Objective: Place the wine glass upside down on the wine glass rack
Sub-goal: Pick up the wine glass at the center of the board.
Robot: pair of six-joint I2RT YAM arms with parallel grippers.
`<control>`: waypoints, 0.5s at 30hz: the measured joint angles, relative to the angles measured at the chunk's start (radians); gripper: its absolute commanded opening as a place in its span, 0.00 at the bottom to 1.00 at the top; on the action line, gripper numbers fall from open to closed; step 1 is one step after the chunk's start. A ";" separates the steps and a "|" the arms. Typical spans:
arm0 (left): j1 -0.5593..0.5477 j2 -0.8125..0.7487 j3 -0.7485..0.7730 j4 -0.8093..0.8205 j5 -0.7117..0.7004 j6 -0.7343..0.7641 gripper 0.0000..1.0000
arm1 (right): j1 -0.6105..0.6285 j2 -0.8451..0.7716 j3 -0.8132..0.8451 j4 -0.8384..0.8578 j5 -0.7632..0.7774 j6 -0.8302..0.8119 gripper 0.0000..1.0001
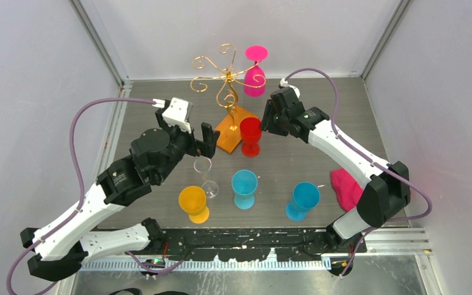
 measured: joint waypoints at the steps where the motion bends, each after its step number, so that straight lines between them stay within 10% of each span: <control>1: 0.000 -0.003 -0.002 0.000 0.001 0.000 1.00 | 0.000 0.006 0.000 0.005 0.002 0.000 0.50; 15: 0.000 -0.035 -0.023 0.000 0.011 -0.002 1.00 | 0.004 0.084 0.000 0.059 0.022 0.009 0.50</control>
